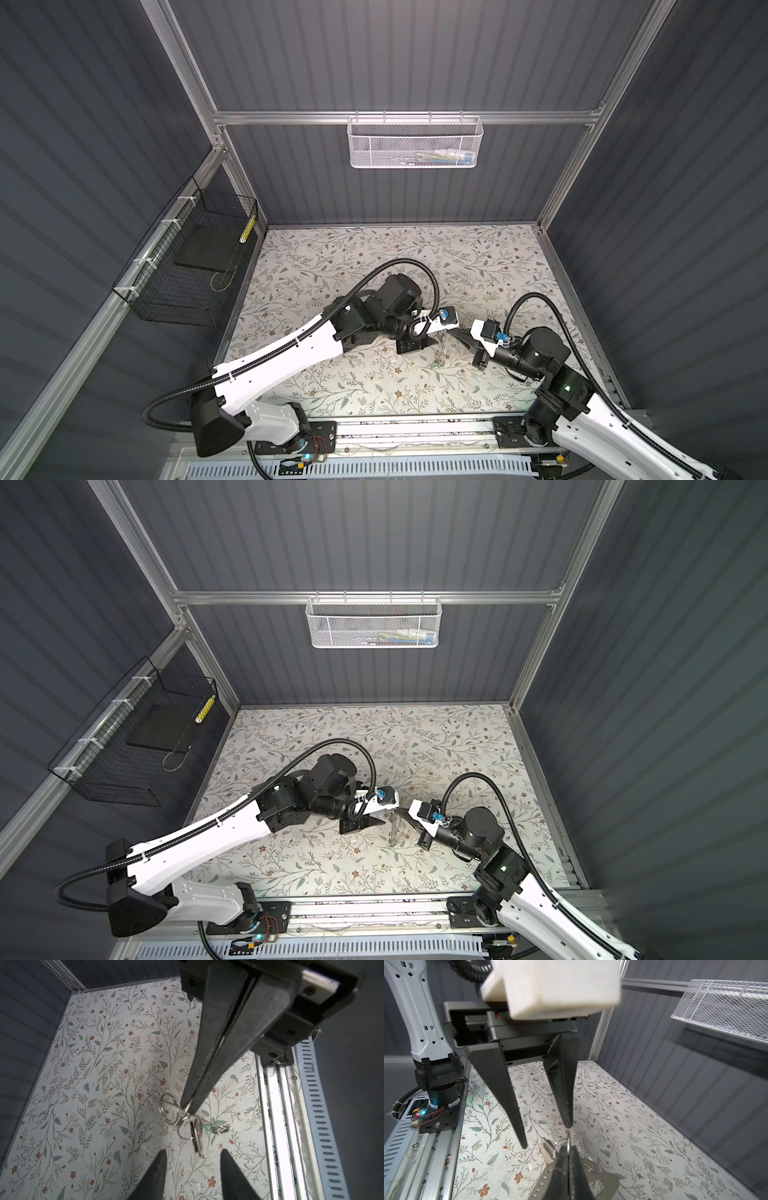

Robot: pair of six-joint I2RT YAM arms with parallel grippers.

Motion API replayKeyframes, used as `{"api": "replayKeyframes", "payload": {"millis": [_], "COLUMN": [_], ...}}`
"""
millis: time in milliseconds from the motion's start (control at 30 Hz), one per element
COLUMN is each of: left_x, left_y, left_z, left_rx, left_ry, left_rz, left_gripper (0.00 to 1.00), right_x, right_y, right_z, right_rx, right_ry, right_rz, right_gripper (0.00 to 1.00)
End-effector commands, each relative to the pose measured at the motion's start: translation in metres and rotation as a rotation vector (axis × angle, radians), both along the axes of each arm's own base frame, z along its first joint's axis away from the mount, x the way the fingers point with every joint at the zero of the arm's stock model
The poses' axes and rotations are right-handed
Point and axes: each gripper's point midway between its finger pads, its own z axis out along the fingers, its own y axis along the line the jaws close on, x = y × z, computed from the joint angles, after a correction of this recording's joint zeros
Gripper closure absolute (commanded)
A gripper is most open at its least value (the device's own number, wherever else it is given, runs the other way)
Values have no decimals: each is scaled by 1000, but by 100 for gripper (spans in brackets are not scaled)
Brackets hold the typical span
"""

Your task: Put the keys on the keyring

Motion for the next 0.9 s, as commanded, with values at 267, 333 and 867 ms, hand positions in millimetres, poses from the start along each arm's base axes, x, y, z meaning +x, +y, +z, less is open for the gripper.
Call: {"api": "replayKeyframes", "payload": {"millis": [267,333,867], "left_x": [-7,-6,-7], "left_y": [-16,-15,-15], "left_z": [4,3,-3], "left_rx": [-159,-153,-101], "left_ry": [98,93,70], "left_rz": [32,37,-2], "left_gripper": [66,70,100], "right_x": [-4,-5,-17], "right_y": [3,3,4], "right_z": [16,17,27], "right_rx": [64,69,100], "right_ry": [-27,-33,-59], "right_rz": [37,40,99], "right_gripper": [100,100,100]}}
